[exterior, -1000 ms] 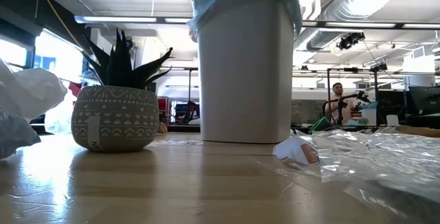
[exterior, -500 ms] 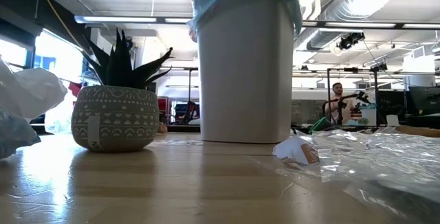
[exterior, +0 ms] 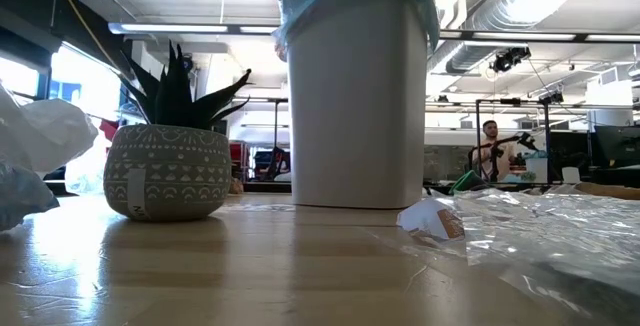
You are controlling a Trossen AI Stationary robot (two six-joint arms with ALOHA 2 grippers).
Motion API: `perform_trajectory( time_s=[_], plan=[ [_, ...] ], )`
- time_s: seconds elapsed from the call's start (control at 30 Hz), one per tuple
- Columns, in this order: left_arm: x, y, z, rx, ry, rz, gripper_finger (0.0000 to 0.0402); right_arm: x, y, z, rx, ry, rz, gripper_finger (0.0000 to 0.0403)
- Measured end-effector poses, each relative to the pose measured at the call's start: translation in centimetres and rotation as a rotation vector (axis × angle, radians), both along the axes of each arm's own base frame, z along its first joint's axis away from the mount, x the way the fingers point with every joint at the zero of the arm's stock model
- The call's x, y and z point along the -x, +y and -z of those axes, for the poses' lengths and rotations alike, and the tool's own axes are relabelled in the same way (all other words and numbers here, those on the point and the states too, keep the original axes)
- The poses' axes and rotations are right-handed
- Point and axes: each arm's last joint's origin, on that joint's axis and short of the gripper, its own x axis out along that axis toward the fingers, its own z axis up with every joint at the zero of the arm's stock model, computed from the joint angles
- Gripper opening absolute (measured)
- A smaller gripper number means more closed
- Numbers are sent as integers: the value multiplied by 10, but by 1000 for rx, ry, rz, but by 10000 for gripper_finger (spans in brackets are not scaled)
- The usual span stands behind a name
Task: Place trash/remove bag and relplace
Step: Put the transparent plastic into the trash bin
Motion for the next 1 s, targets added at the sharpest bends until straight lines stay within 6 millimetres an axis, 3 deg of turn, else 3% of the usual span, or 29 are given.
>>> perform_trajectory(
  time_s=[0.27,0.43,0.7,1.0],
  plan=[
    [52,-20,-18,68,47,5,160,0,0,0,4,-4,-2,128],
    [73,-28,-4,102,176,-6,161,0,0,0,9,0,-2,128],
    [87,-30,73,135,430,-94,161,0,0,0,8,-1,-2,128],
    [97,-27,158,250,513,-111,161,-1,1,-1,0,-8,-2,128]
  ],
)
